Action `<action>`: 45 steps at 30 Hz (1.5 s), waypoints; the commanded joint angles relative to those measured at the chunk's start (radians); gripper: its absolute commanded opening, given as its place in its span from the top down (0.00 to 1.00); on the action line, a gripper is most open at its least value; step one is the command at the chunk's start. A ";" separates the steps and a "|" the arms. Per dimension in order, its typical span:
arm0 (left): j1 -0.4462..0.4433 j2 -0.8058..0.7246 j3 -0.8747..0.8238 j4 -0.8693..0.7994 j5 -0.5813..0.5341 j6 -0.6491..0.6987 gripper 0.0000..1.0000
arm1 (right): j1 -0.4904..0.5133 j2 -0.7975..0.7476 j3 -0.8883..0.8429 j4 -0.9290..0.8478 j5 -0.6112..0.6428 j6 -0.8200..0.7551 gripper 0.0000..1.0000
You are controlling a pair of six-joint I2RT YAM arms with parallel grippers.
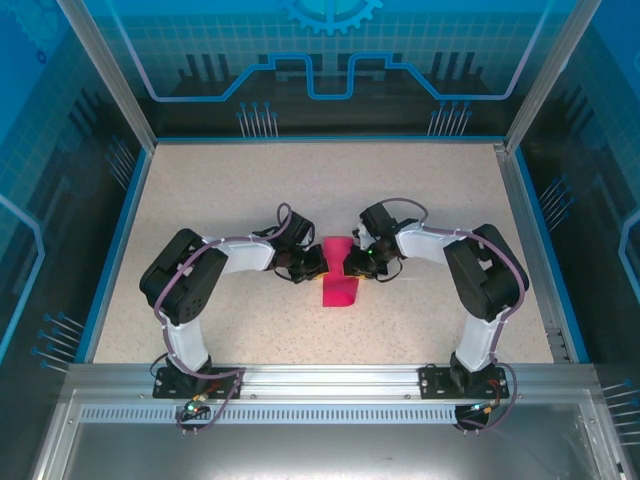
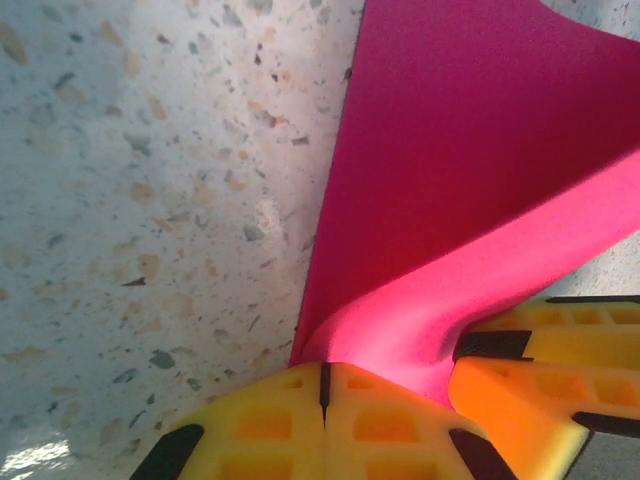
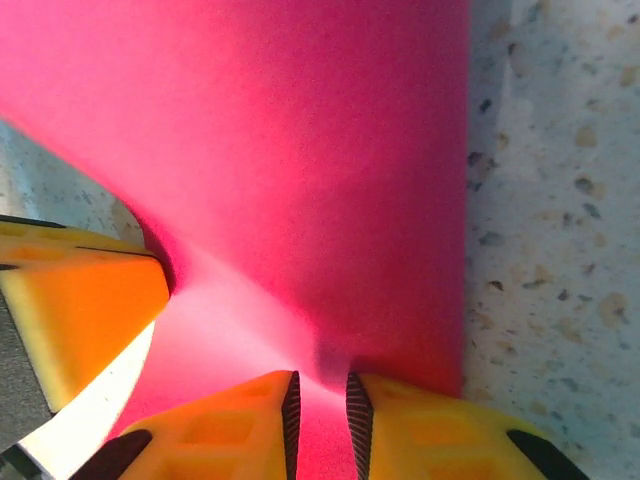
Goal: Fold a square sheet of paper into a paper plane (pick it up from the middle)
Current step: Fold the square sheet of paper in half at the center of the table.
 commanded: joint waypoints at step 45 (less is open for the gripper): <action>-0.012 0.056 -0.029 -0.153 -0.077 0.027 1.00 | -0.141 -0.077 -0.077 0.245 0.093 0.037 0.92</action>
